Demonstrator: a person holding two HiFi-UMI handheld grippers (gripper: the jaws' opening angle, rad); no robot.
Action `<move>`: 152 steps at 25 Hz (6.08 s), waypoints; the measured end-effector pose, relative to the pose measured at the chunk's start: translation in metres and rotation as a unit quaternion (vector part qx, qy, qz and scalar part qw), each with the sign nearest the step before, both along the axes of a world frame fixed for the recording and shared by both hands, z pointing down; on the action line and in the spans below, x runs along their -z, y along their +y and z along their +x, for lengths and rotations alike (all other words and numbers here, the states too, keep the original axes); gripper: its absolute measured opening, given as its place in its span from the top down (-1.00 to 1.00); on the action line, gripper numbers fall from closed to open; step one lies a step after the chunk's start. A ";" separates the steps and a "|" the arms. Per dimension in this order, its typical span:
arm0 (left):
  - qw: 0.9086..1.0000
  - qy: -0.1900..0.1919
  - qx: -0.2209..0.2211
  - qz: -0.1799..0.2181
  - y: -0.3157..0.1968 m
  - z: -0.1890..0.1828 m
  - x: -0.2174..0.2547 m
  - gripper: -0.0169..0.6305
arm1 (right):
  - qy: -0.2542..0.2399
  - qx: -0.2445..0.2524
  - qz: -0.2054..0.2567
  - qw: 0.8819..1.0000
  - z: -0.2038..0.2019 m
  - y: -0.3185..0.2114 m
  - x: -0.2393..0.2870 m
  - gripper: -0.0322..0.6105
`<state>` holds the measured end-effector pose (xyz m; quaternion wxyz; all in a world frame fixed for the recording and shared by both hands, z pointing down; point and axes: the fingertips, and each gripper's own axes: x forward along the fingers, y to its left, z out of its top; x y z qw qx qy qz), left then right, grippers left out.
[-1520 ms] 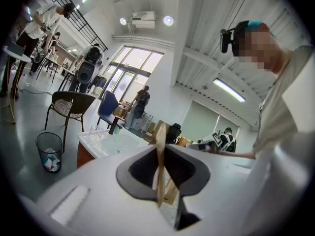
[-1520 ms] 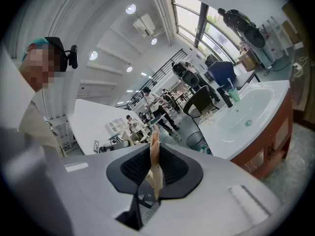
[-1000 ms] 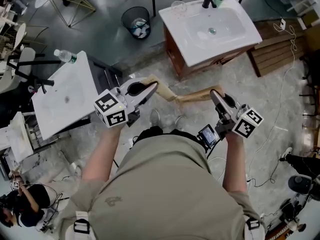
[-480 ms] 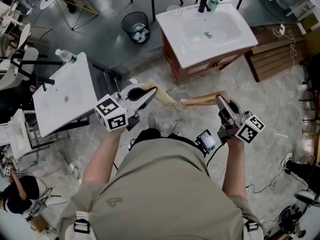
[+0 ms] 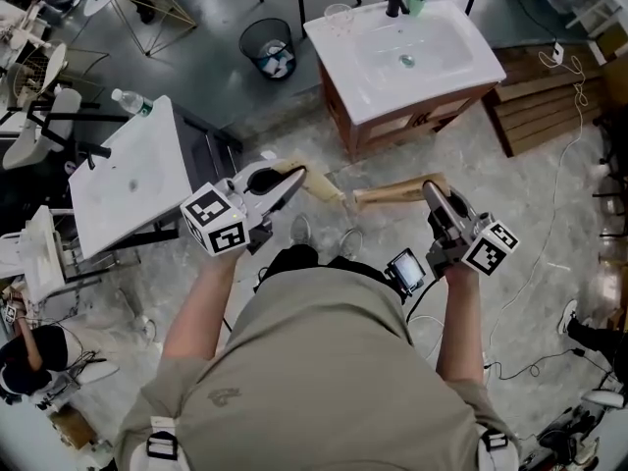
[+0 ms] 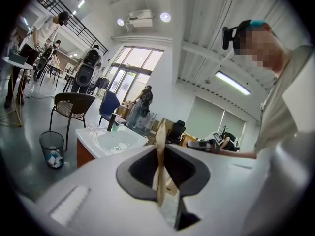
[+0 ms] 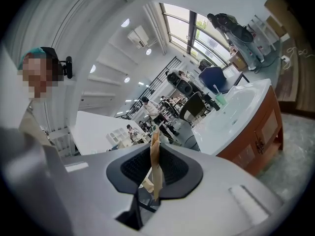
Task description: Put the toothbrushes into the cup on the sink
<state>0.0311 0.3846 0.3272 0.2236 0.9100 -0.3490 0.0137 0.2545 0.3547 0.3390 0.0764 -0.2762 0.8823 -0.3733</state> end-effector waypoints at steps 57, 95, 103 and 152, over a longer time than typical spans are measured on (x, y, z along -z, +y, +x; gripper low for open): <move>0.998 0.046 -0.024 -0.025 -0.158 -0.111 -0.044 0.83 | 0.021 -0.033 -0.040 0.998 -0.108 -0.144 -0.023 0.74; 0.998 0.046 -0.040 -0.031 -0.266 -0.160 -0.055 0.83 | 0.027 -0.058 -0.048 0.997 -0.155 -0.246 -0.024 0.74; 0.999 0.031 -0.019 -0.038 -0.286 -0.156 -0.051 0.83 | 0.014 -0.037 -0.051 0.998 -0.154 -0.276 -0.032 0.74; 0.997 -0.003 0.059 -0.055 -0.392 -0.043 -0.053 0.83 | -0.010 0.034 -0.077 0.996 -0.044 -0.421 -0.057 0.74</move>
